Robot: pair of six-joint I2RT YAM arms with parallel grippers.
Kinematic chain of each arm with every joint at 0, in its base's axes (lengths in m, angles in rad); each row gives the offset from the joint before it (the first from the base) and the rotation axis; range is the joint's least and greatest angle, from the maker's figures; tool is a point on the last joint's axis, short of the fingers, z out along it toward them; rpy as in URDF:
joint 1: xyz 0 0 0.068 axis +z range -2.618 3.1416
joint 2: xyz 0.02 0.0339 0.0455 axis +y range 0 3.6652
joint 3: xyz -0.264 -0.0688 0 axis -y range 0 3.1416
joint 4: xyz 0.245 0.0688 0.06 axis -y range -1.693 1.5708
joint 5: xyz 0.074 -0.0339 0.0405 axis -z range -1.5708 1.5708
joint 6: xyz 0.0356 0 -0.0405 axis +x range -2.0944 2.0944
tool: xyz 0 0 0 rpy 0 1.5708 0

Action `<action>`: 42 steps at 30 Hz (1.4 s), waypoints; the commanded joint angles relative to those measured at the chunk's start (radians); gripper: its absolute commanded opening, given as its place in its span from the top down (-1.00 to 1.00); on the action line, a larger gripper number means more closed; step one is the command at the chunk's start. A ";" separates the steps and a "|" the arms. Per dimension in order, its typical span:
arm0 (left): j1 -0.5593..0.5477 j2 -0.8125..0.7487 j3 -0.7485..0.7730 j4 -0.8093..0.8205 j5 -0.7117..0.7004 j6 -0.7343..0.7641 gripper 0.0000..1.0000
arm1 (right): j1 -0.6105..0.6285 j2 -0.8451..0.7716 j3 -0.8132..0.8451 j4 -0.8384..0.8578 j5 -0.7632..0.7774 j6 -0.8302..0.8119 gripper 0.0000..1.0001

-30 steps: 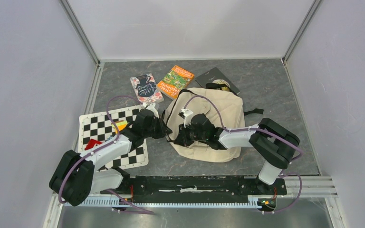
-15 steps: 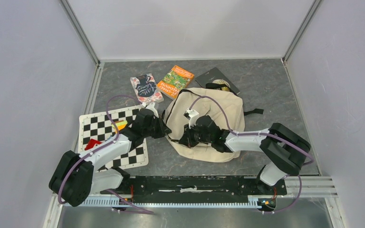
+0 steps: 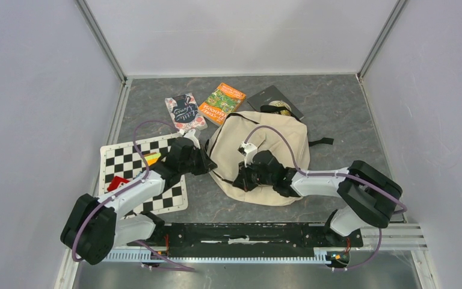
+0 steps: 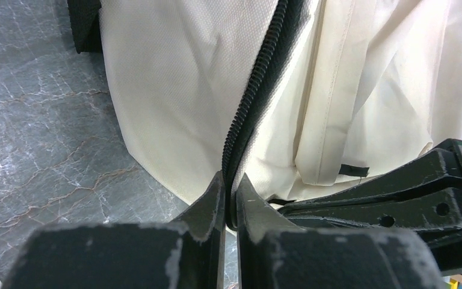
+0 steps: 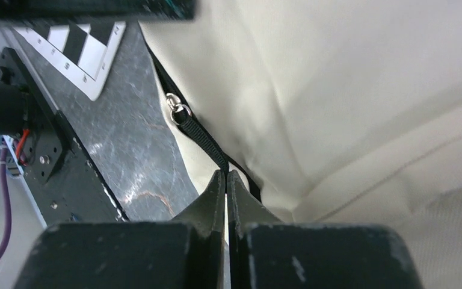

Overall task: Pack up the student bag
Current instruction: Unzip the student bag at the center of the board.

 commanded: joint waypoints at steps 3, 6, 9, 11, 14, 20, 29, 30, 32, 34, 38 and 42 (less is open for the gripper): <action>0.034 -0.050 0.050 0.015 -0.027 0.055 0.96 | 0.000 -0.085 -0.059 -0.128 0.033 -0.006 1.00; 0.041 -0.048 0.058 0.014 -0.014 0.069 0.96 | -0.001 -0.120 -0.082 -0.148 0.033 -0.003 1.00; 0.047 -0.043 0.061 0.027 0.003 0.072 0.96 | 0.004 -0.128 -0.096 -0.161 0.024 -0.017 1.00; 0.051 -0.040 0.066 0.030 0.009 0.072 0.96 | 0.008 -0.121 -0.093 -0.193 0.025 -0.034 1.00; 0.057 -0.039 0.072 0.026 0.011 0.073 0.96 | 0.024 -0.133 -0.079 -0.263 0.058 -0.064 1.00; 0.071 -0.060 0.067 0.007 0.018 0.083 0.96 | 0.048 -0.217 -0.049 -0.453 0.204 -0.107 1.00; 0.075 -0.137 0.034 -0.051 0.050 0.097 0.96 | 0.051 -0.327 -0.053 -0.623 0.453 -0.101 1.00; 0.074 -0.145 0.030 -0.061 0.064 0.100 0.96 | 0.050 -0.335 -0.053 -0.629 0.465 -0.100 1.00; 0.074 -0.163 0.028 -0.083 0.094 0.105 0.96 | 0.049 -0.354 -0.050 -0.635 0.481 -0.099 1.00; 0.072 -0.176 0.025 -0.109 0.135 0.101 0.96 | 0.050 -0.371 -0.041 -0.639 0.492 -0.098 1.00; 0.051 -0.212 -0.005 -0.136 0.246 0.047 0.96 | 0.052 -0.434 -0.025 -0.649 0.514 -0.103 1.00; -0.051 -0.256 0.003 -0.236 0.272 0.036 0.96 | 0.056 -0.536 -0.012 -0.667 0.536 -0.102 1.00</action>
